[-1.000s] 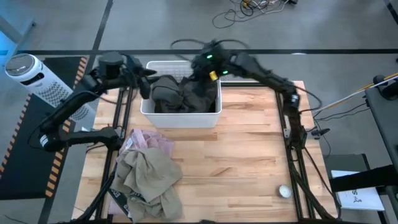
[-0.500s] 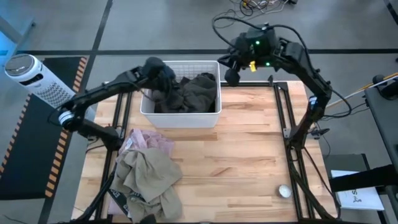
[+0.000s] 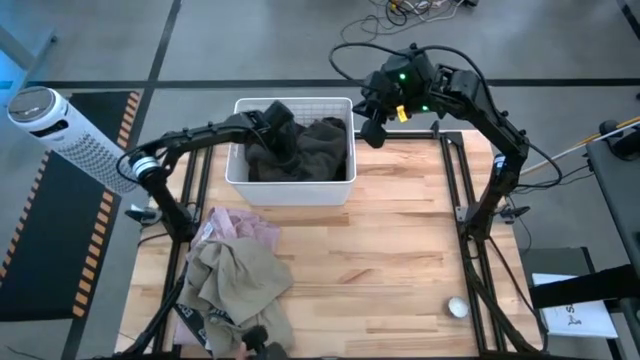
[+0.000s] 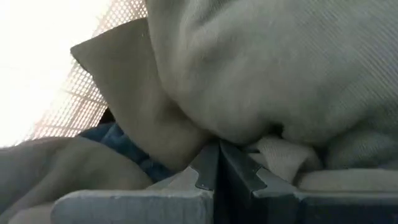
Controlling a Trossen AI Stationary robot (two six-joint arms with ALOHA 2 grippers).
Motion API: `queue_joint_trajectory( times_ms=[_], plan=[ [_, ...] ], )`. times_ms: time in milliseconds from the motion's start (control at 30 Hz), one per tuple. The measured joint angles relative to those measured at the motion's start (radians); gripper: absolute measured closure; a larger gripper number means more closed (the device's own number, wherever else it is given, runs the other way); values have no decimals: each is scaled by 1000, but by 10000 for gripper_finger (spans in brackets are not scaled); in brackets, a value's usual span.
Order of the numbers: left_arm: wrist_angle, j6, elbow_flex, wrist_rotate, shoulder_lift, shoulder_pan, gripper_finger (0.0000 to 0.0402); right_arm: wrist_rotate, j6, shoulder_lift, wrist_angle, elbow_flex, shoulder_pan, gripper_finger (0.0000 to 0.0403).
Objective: Sort clothes
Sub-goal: Put the sweater into the bin
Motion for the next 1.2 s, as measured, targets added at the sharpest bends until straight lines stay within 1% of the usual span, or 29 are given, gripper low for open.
queue_joint_trajectory(
  times_ms=[267,367,467,633,767,833,1000,1200],
  plan=[
    [26,0,-1,13,76,-4,402,0,-6,0,-18,0,0,403],
    [19,0,2,13,80,-10,401,0,-6,-1,-21,0,0,403],
    [-6,1,19,11,40,-24,401,0,-6,-1,-22,0,0,403],
    [-35,2,112,12,-69,-35,401,1,-8,-1,-22,0,0,403],
    [-111,1,183,-5,-127,-47,401,1,-10,-1,-26,0,0,403],
    [-105,1,205,-3,-152,-62,401,1,-13,-1,-29,0,0,403],
    [-89,2,199,13,-164,-91,401,1,-17,-1,-30,0,0,403],
    [-83,8,115,14,-88,-107,401,0,-19,-2,-38,0,0,403]
  ],
)
